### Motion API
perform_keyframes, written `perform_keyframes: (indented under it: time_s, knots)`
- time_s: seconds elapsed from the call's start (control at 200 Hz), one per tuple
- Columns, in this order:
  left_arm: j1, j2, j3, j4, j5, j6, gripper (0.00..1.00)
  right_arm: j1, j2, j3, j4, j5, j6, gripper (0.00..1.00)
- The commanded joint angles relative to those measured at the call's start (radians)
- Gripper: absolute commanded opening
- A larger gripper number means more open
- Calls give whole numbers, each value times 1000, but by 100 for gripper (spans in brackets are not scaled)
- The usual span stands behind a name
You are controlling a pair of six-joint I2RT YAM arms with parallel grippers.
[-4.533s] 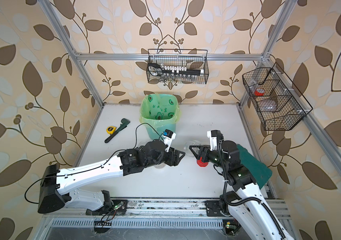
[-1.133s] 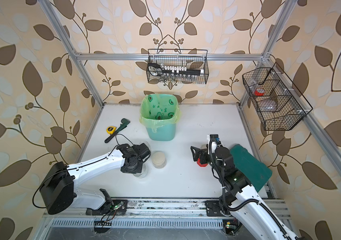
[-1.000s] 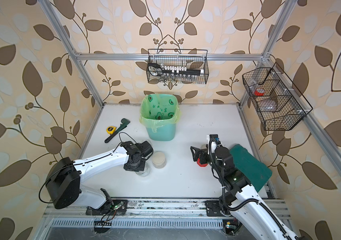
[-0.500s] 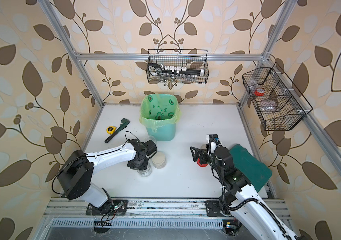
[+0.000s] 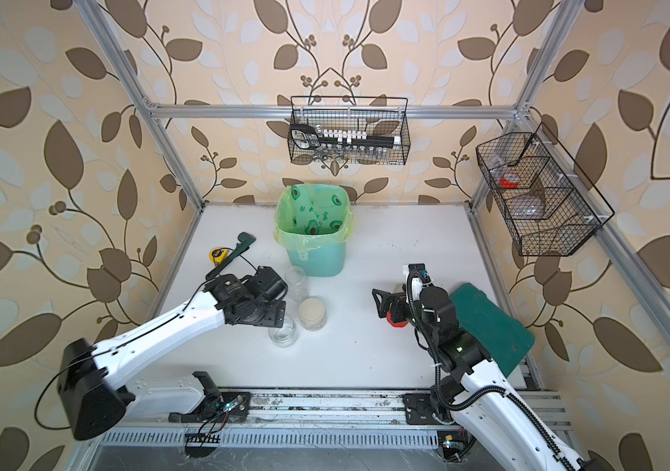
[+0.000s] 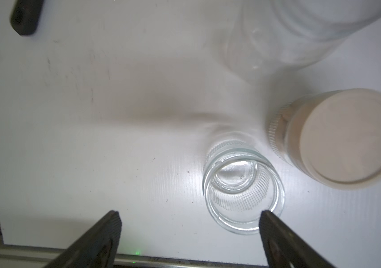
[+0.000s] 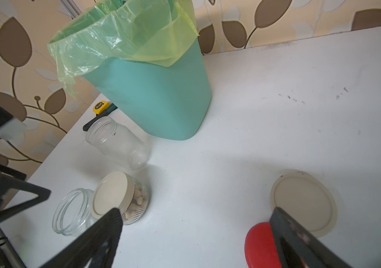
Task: Empty moldy peanuts from jars
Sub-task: Place the jar at the center of the board, then pick up the jar from the center of the board.
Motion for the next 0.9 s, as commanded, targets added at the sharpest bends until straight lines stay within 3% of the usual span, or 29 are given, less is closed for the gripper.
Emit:
perform_keyframes:
  time_s: [0.0,0.19,0.265,0.335,0.555,0.745,0.895]
  knots:
    - [11,-202,-19,116,-148,27,99,-2,28,38,-19,-57,-37,100]
    - [11,-536,-312,609,-199,112,99,-2,94,62,-30,-210,-70,100]
    - [11,-602,-422,761,-158,196,99,1,158,88,-37,-321,-81,100]
    - [11,-620,-468,785,-126,259,99,29,234,117,-54,-358,-88,100]
    - [12,-637,-529,749,-158,340,99,283,456,242,-86,-119,-81,100]
    - [11,-691,-565,737,-170,338,99,409,660,381,-112,44,-58,100]
    - [12,-731,-582,727,-160,337,99,460,770,445,-94,90,-27,100]
